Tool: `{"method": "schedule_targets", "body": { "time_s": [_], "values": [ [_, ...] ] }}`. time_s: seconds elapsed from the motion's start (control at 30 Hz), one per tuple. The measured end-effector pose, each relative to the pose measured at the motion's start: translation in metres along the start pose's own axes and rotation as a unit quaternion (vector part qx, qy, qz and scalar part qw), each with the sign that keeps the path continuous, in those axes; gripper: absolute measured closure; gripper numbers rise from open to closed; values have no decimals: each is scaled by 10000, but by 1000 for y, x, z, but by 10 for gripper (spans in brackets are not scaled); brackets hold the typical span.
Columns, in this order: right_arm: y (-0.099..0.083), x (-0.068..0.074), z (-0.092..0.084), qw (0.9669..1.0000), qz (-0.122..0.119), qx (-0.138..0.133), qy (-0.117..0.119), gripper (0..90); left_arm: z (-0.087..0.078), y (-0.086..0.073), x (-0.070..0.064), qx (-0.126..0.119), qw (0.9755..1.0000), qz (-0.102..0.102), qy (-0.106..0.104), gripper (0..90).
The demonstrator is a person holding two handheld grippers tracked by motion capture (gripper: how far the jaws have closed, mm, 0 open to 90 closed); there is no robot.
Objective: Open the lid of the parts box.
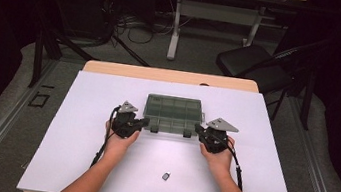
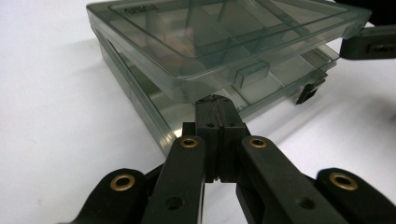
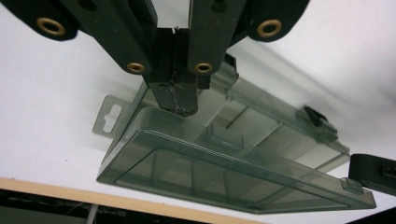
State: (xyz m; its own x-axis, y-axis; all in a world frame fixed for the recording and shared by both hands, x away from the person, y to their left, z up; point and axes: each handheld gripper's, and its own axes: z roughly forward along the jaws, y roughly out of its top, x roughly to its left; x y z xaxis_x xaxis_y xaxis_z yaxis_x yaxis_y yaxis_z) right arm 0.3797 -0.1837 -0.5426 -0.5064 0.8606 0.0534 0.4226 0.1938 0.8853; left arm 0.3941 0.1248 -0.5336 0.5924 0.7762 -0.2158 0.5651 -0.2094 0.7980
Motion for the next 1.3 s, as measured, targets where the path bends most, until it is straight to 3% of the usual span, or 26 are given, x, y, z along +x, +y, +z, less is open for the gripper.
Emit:
{"method": "schedule_targets", "body": {
  "time_s": [0.07,0.23,0.67,0.77,1.23,1.3],
  "values": [
    [4,0,0,10000,-10,-27,-28,900,0,2,0,46,10000,44,16,900],
    [9,-2,4,10000,-12,81,-49,900,1,10,5,55,9999,-120,34,900],
    [40,-8,12,9998,5,166,-71,900,-4,42,11,69,9998,68,192,900],
    [48,-12,15,9998,16,203,-90,900,-3,48,14,60,9998,-15,183,900],
    [80,-20,21,9996,195,52,-182,900,-1,76,20,-16,9994,-48,339,900],
    [83,-19,23,9996,128,30,-237,900,-1,80,21,-12,9994,-23,349,900]
  ]
}}
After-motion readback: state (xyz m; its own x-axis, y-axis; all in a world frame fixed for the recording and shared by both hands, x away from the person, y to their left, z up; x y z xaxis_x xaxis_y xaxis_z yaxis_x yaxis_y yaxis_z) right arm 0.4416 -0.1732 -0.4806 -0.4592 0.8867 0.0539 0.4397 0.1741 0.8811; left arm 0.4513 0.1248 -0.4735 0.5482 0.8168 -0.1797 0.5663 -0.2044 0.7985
